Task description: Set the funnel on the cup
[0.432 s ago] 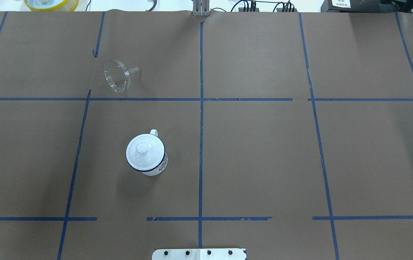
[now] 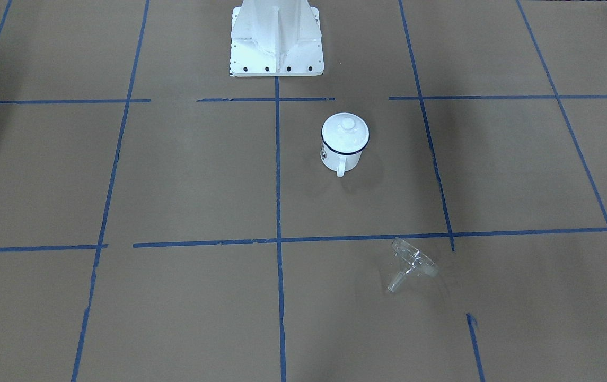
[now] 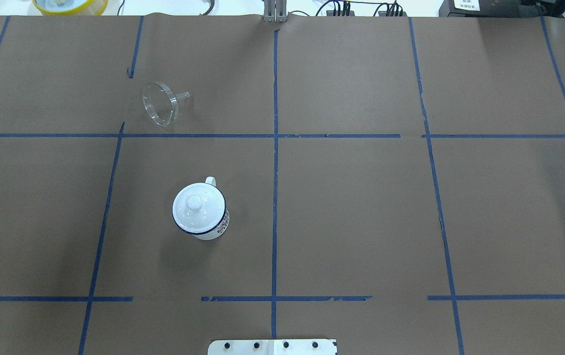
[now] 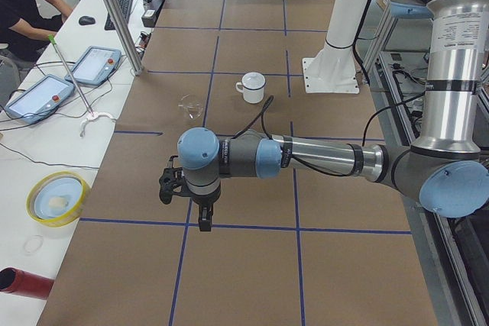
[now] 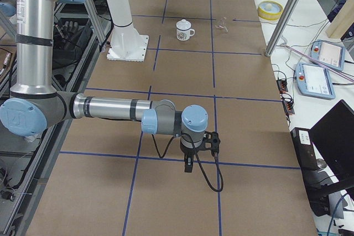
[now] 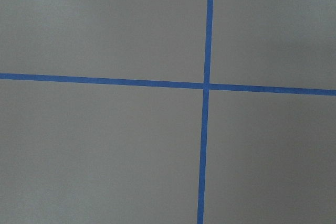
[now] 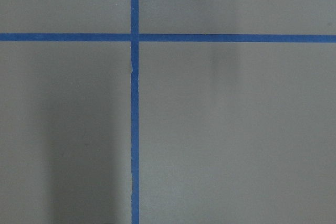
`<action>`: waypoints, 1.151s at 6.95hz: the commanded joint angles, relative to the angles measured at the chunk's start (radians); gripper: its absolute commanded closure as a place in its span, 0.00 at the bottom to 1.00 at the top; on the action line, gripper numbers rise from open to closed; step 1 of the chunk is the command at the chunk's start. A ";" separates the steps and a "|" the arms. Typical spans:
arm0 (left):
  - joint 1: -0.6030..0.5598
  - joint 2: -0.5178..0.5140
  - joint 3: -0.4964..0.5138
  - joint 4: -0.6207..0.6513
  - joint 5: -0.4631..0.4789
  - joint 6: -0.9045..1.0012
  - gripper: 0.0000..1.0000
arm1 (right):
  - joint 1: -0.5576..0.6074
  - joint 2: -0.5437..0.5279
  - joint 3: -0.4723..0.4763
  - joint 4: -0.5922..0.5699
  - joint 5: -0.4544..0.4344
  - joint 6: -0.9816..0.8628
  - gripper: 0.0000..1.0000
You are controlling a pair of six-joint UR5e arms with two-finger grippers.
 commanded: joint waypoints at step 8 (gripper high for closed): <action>0.121 0.015 -0.118 -0.286 0.001 -0.406 0.00 | 0.000 0.000 -0.002 0.000 0.000 0.000 0.00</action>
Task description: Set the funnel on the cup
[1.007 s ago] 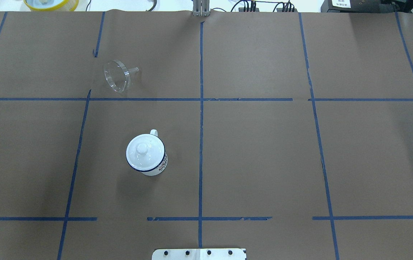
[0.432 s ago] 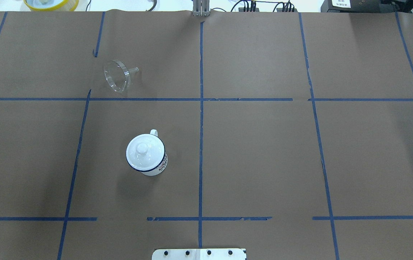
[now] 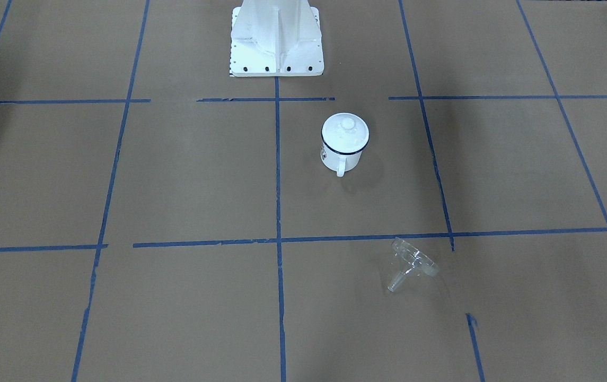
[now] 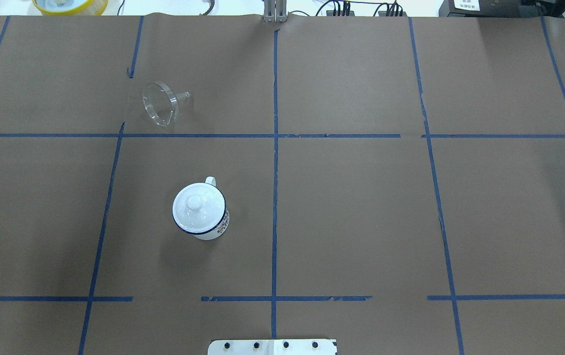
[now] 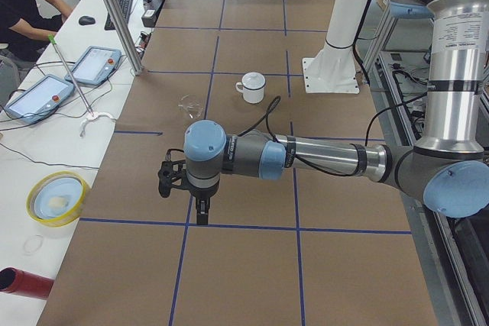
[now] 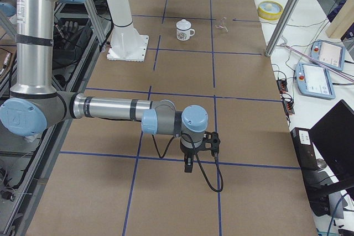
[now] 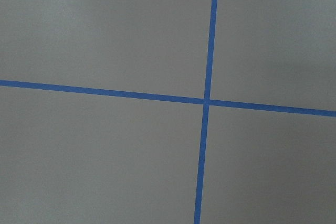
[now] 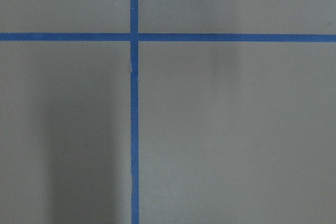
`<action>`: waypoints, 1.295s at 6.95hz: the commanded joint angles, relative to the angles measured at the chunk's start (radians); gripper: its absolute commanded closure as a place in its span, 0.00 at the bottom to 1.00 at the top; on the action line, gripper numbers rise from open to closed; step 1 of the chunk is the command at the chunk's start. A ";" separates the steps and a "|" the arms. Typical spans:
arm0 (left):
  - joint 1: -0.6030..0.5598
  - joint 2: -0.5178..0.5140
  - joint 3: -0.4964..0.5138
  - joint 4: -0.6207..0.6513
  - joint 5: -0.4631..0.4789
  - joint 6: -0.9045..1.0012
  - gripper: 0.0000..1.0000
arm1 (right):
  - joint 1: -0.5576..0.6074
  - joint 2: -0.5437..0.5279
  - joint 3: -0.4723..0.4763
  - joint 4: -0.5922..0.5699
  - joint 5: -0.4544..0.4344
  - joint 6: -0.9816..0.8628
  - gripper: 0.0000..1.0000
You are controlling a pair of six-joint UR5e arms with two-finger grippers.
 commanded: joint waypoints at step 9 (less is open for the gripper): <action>0.915 -0.540 -0.341 0.401 0.300 -1.499 0.00 | 0.000 0.000 0.001 0.000 0.000 0.000 0.00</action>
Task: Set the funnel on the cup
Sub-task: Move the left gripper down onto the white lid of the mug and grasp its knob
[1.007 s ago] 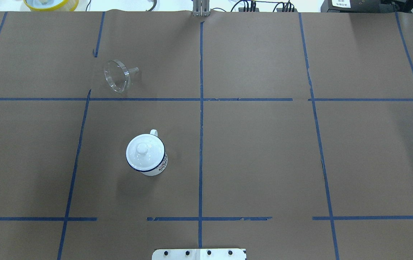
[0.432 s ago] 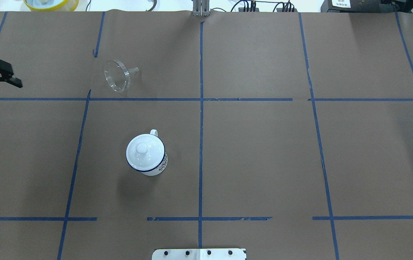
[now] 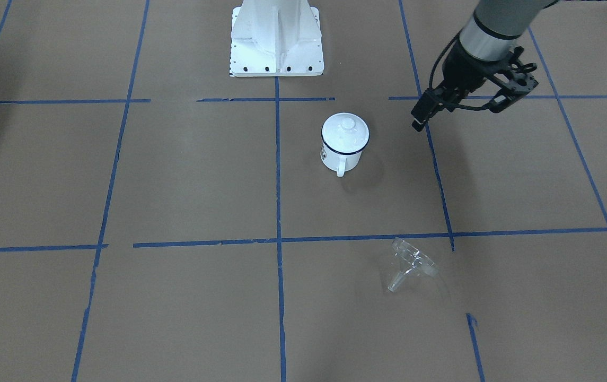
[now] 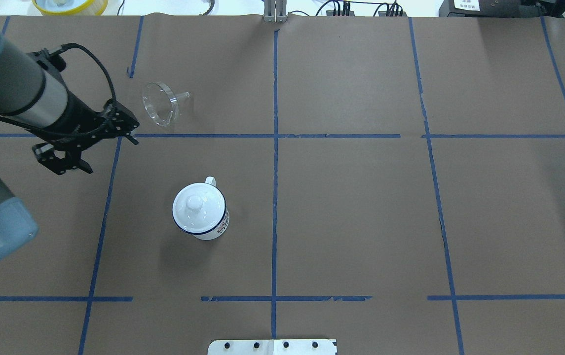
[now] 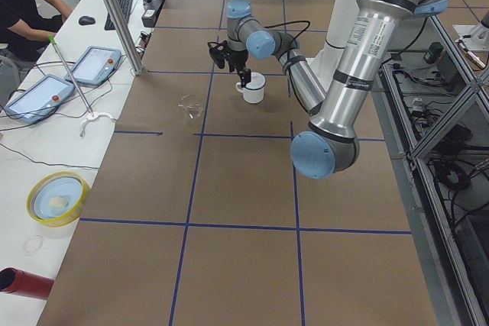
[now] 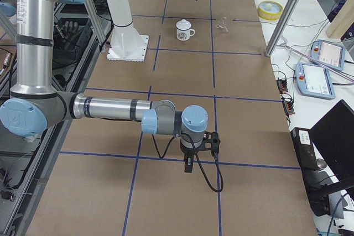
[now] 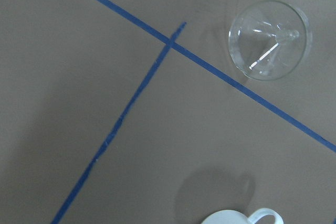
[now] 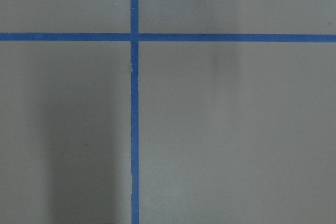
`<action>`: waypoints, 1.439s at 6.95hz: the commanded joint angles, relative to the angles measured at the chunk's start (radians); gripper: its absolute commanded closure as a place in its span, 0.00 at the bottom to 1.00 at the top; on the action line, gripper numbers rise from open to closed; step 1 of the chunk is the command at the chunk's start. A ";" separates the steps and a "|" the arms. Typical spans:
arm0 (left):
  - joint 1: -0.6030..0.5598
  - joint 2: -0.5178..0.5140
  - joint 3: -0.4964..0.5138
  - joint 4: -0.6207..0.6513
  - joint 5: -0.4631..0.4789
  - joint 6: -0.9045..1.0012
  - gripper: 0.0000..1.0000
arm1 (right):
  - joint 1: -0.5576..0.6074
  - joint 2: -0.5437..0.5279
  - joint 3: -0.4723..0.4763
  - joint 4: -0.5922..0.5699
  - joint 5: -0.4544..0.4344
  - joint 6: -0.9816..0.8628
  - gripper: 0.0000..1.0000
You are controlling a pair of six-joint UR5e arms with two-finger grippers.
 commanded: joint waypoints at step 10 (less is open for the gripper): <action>0.233 -0.167 0.193 -0.005 0.141 -0.159 0.22 | 0.000 0.000 0.000 0.000 0.000 0.000 0.00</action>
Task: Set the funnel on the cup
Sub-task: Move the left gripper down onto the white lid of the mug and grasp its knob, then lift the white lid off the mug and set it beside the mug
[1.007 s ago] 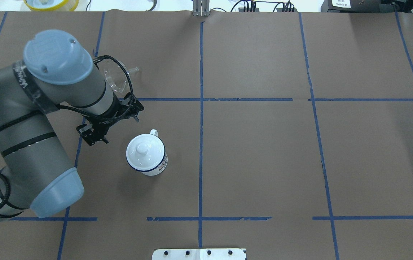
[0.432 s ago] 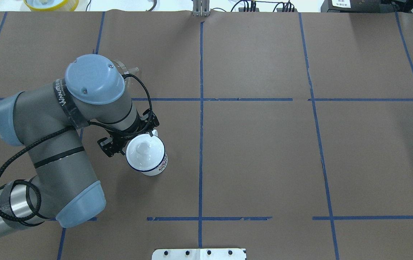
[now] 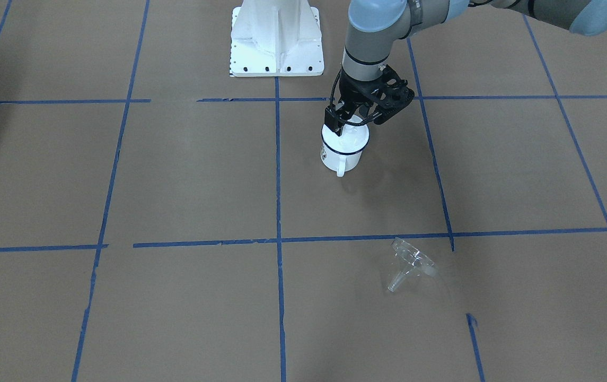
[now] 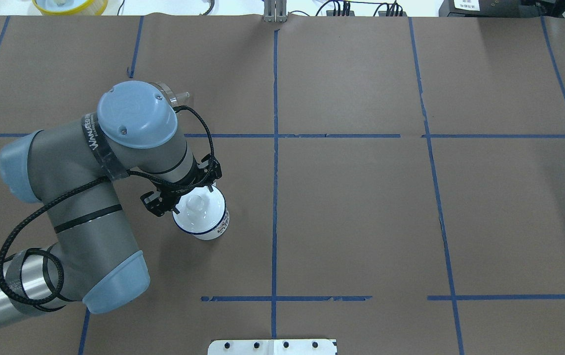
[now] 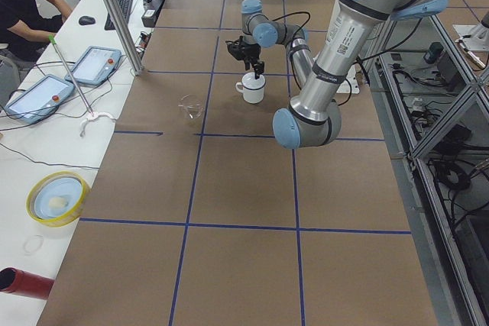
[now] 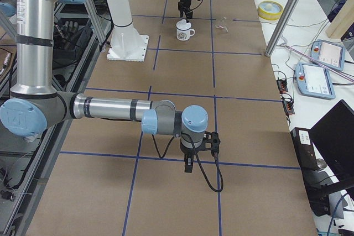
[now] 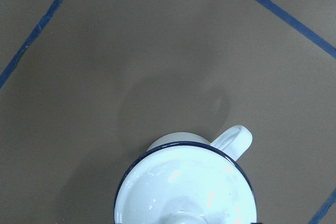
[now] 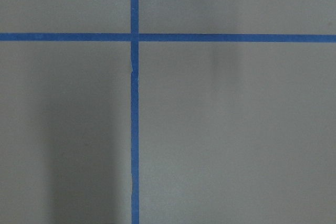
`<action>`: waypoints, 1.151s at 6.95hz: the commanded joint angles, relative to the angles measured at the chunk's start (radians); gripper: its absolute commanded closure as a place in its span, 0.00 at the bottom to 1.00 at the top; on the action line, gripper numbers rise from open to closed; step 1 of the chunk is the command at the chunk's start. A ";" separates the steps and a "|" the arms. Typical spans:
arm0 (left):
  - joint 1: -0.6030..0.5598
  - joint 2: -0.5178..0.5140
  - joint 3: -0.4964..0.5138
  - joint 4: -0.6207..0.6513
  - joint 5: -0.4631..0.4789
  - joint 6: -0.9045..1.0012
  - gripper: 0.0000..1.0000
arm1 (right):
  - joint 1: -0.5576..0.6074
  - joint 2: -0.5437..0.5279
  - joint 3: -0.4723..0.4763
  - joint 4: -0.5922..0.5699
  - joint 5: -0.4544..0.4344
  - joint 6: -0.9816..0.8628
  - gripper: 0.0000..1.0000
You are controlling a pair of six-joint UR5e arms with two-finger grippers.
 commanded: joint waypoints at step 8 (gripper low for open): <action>-0.124 0.007 -0.206 0.126 0.005 0.021 1.00 | 0.000 0.000 0.000 0.000 0.000 0.000 0.00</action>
